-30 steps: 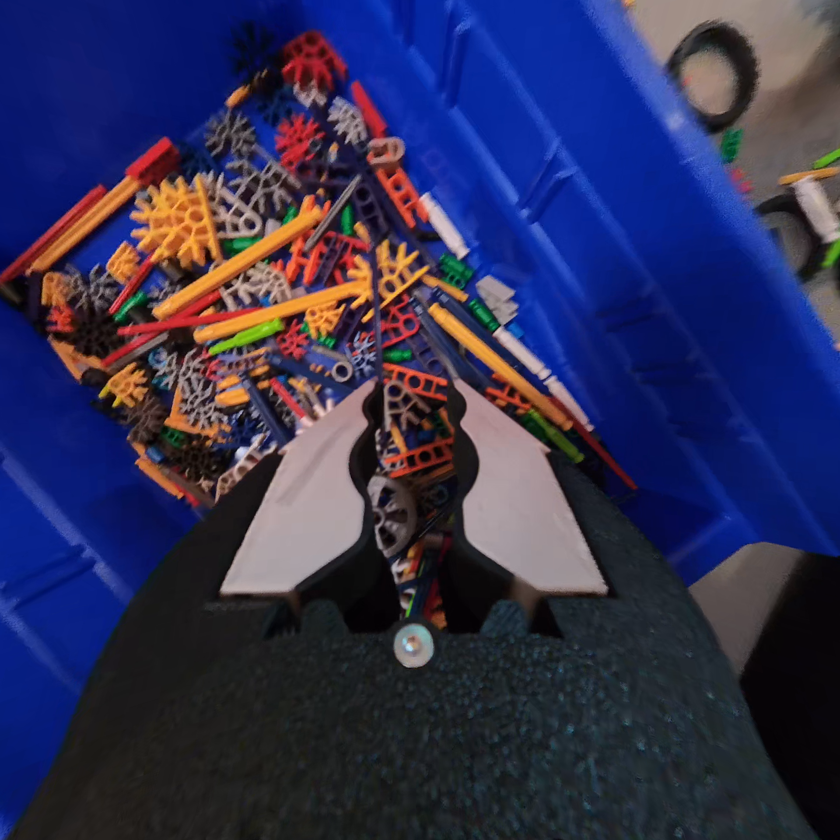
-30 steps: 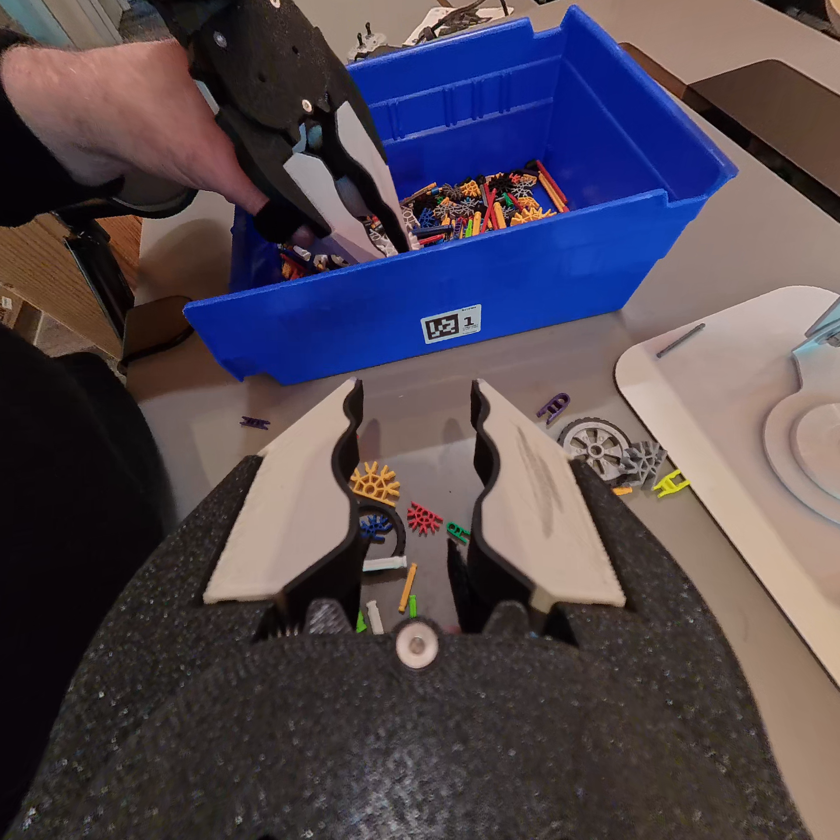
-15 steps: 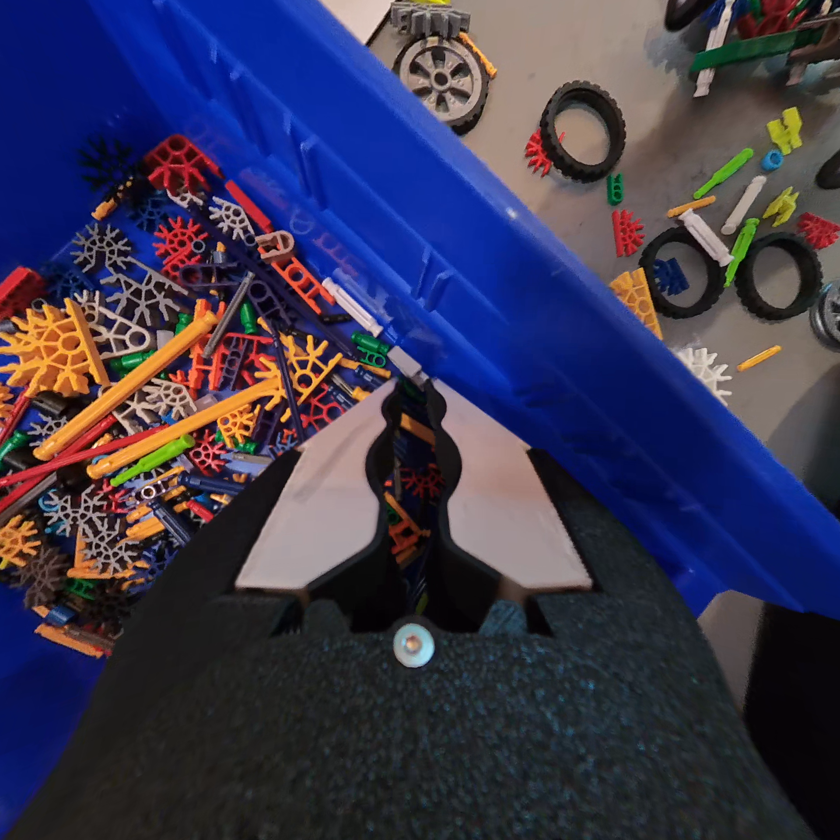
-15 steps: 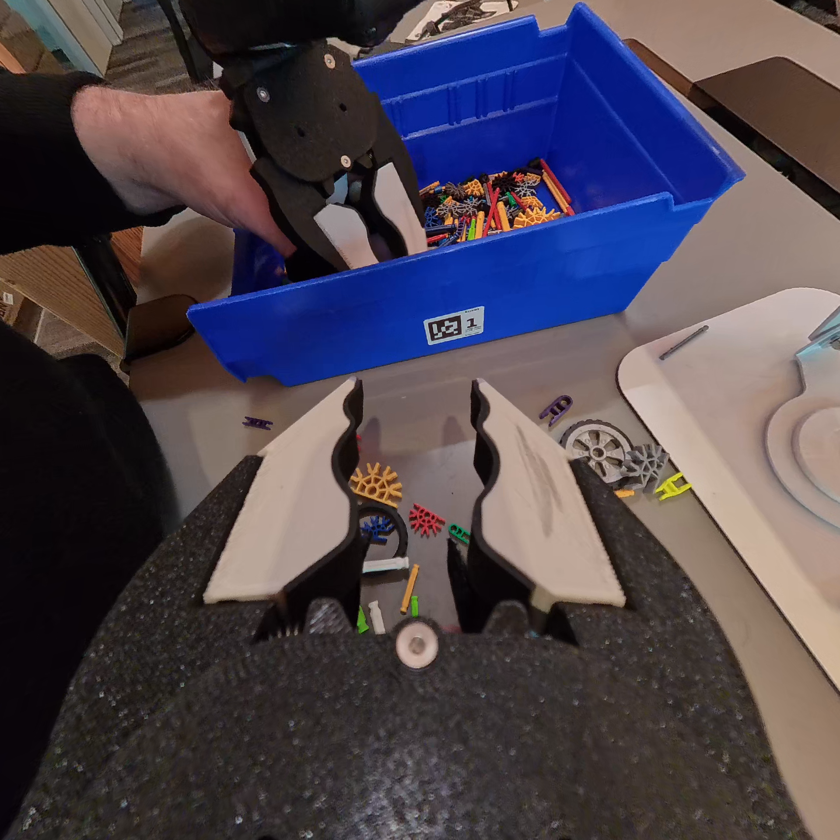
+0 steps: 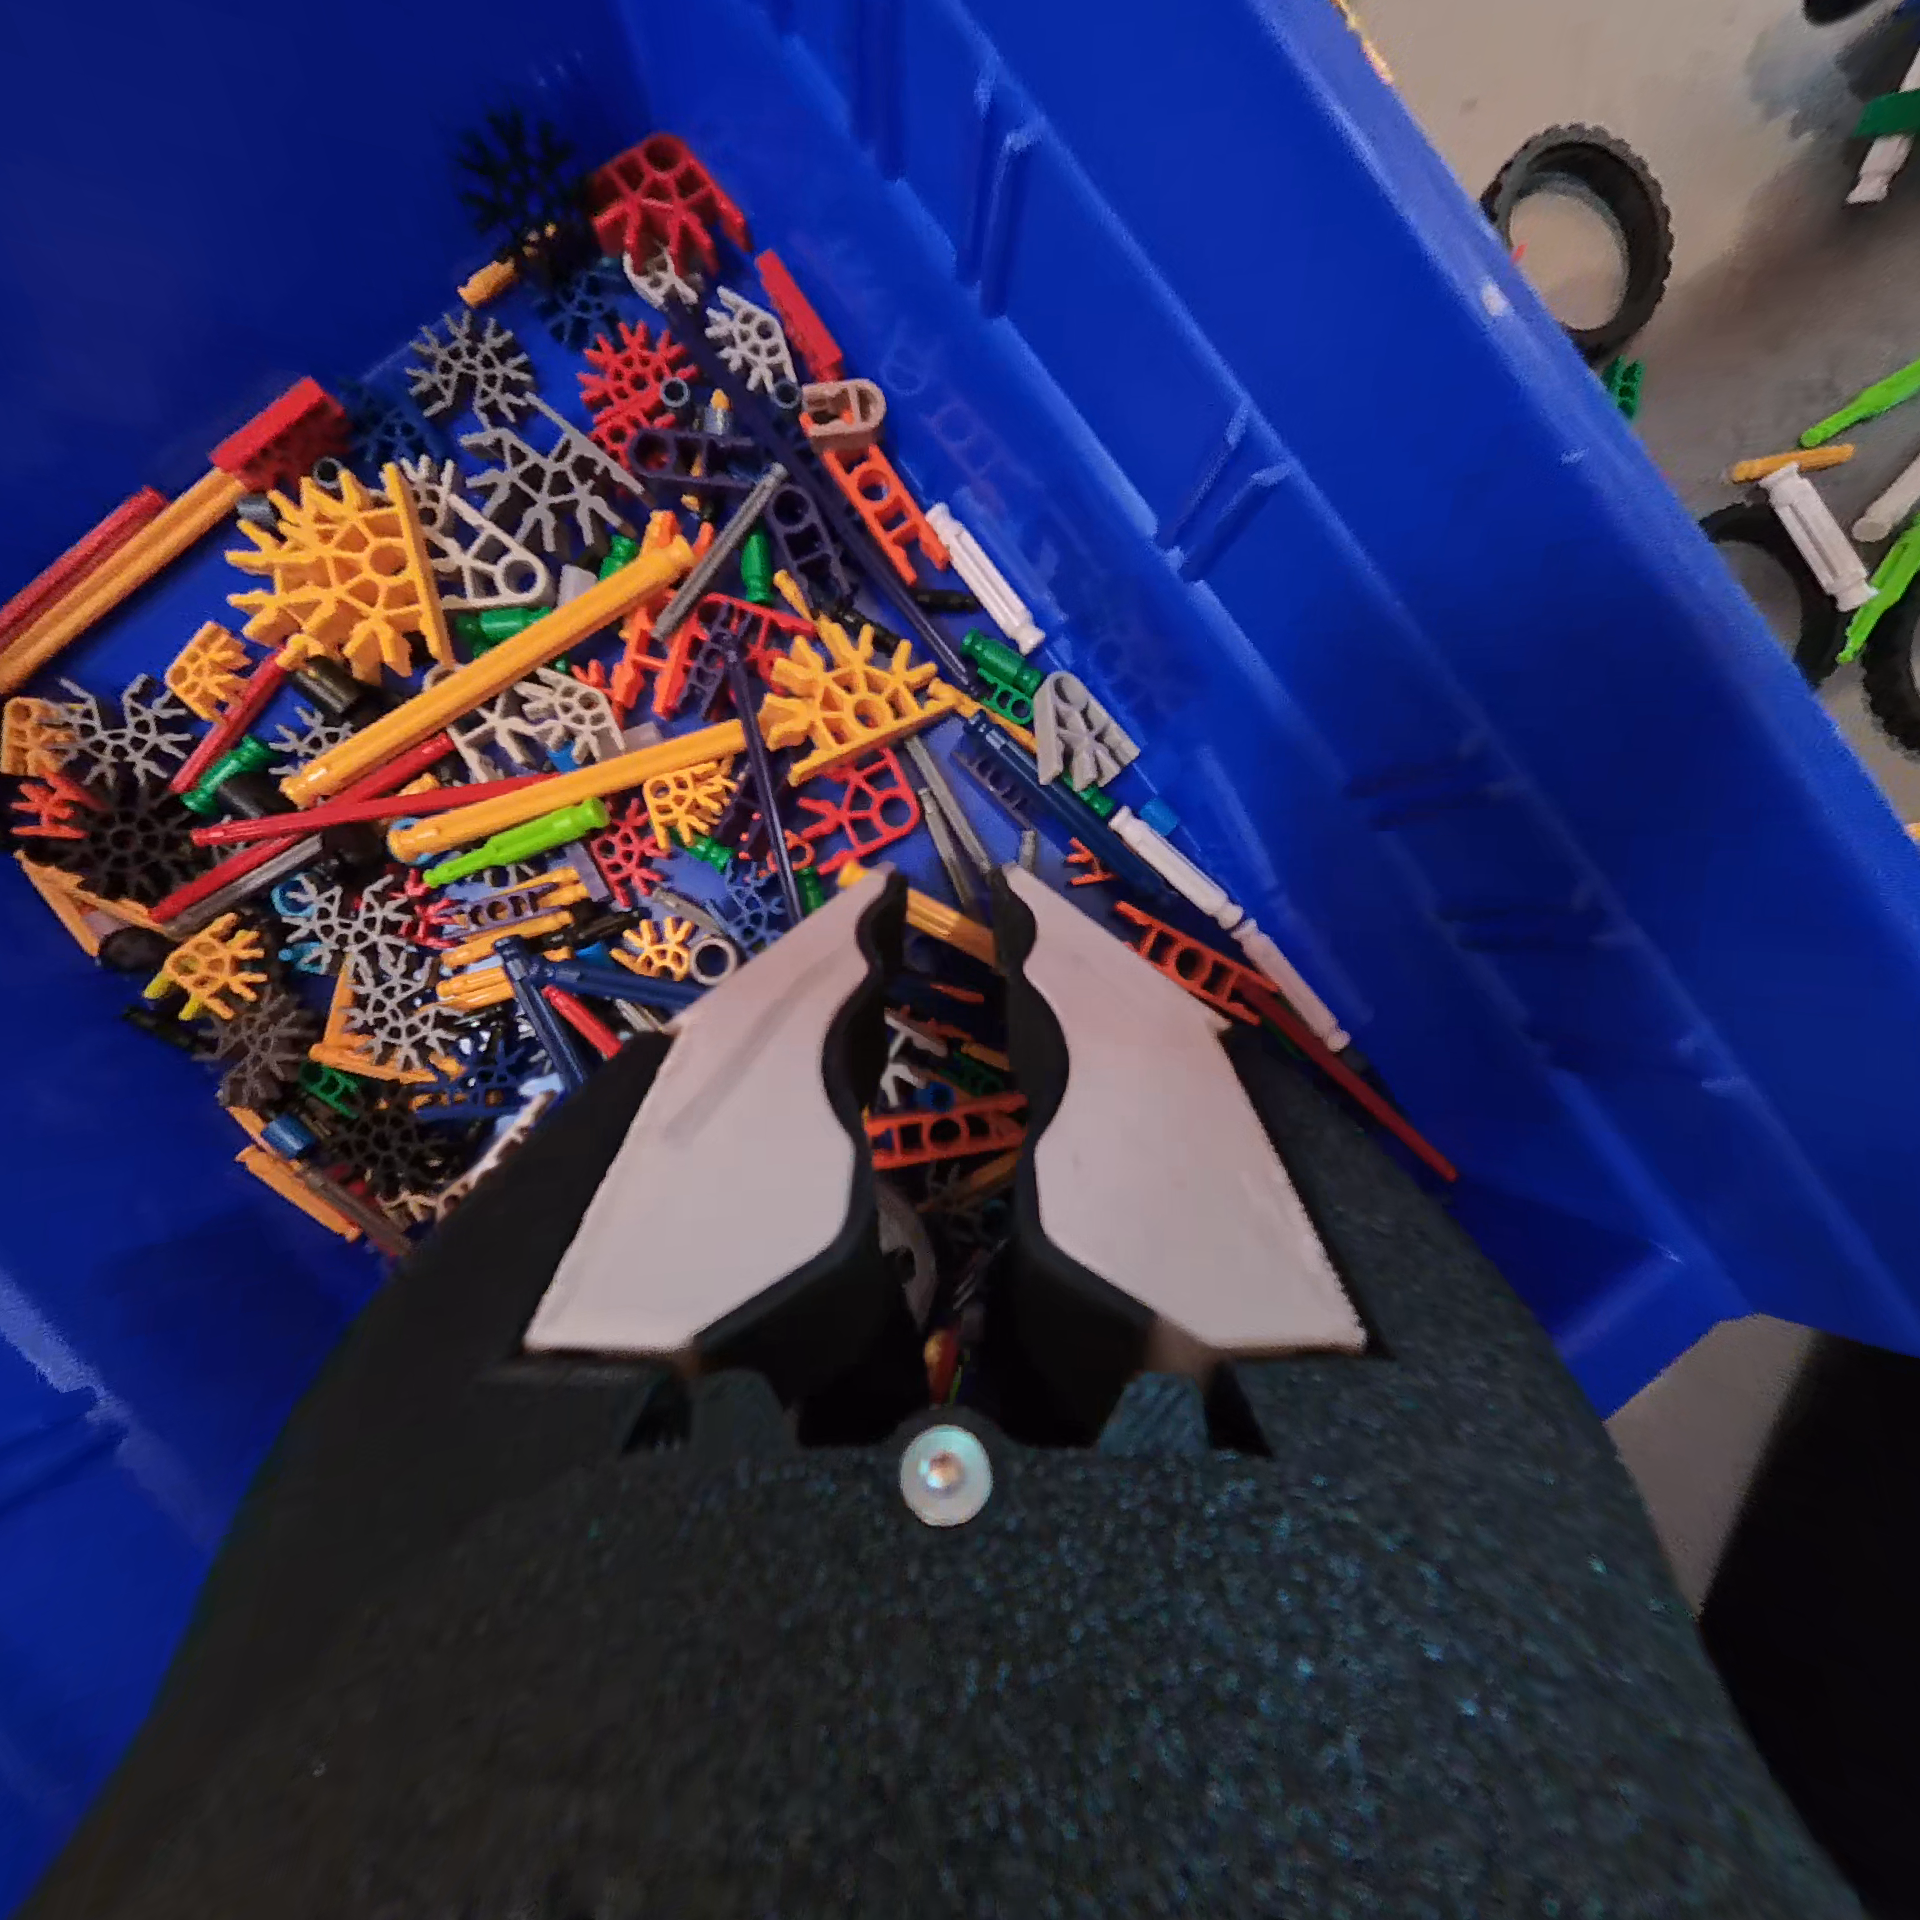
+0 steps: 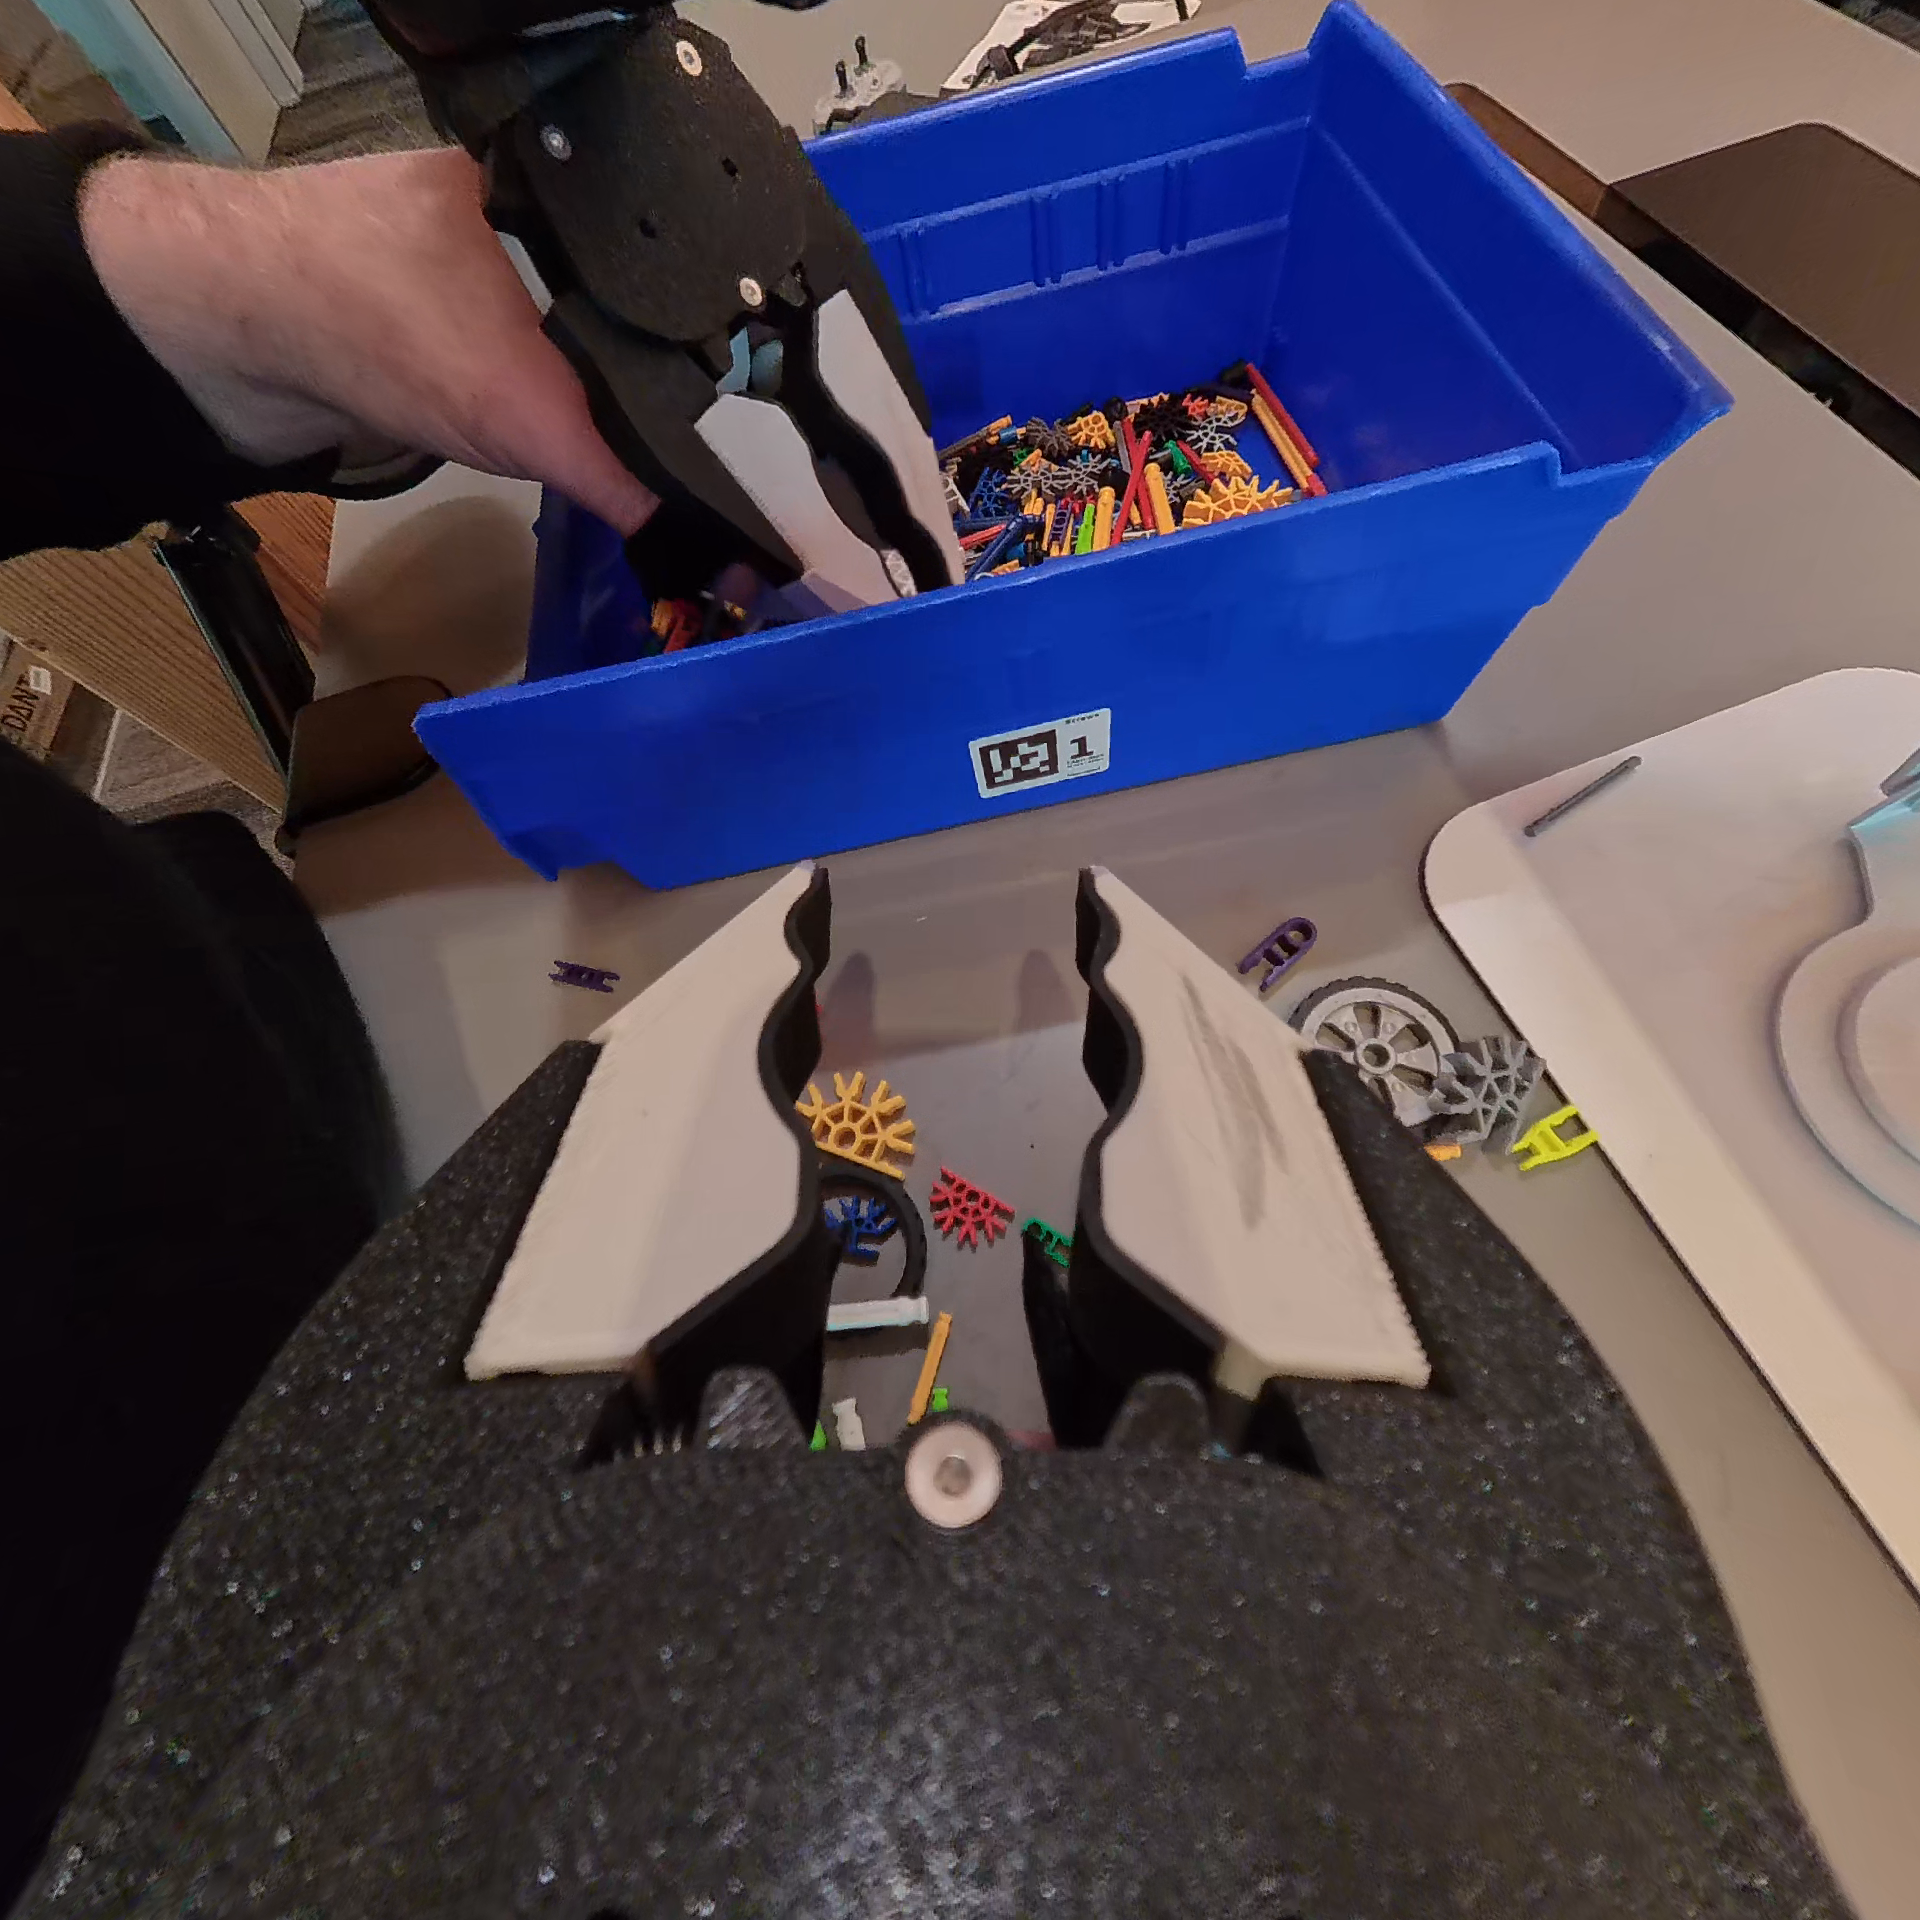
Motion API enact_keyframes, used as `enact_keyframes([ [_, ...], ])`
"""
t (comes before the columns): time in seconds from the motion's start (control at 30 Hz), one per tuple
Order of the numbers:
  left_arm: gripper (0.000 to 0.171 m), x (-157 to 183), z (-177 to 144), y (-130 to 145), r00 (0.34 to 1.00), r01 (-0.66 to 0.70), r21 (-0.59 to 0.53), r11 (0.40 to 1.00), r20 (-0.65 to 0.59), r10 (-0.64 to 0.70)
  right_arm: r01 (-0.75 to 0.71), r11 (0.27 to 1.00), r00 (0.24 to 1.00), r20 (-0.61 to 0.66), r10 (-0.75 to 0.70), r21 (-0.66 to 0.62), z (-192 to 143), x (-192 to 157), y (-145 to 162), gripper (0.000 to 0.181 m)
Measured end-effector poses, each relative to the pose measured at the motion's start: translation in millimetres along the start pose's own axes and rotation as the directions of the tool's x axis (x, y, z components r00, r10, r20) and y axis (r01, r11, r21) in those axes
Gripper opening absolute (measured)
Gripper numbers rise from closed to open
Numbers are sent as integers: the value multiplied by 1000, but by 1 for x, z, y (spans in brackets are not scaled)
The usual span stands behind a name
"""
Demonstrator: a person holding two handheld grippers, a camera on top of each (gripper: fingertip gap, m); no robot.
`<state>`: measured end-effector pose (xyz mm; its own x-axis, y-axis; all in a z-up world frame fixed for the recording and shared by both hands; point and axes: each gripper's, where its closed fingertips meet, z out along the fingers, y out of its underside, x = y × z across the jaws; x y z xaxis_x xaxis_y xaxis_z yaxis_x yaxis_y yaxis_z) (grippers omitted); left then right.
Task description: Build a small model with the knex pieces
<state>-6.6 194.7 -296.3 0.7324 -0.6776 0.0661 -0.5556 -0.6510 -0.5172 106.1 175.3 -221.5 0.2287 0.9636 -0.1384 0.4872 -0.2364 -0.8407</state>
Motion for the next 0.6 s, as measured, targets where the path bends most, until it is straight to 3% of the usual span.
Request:
enact_keyframes([
  [0.23, 29, -18, 3, -14, 999, -9, 19, 1000, 49, 8, 3, 1000, 1000, 0, -3, -1, 1, 0, -1, 47],
  [0.4, 51, -32, 10, -29, 998, 12, 6, 1000, 55, -12, 2, 1000, 1000, -3, -2, -1, 0, 0, 0, 47],
  [0.6, 62, -33, 21, -47, 995, 91, 39, 995, -31, -90, -5, 1000, 1000, -10, 6, 9, -2, 2, 1, 47],
])
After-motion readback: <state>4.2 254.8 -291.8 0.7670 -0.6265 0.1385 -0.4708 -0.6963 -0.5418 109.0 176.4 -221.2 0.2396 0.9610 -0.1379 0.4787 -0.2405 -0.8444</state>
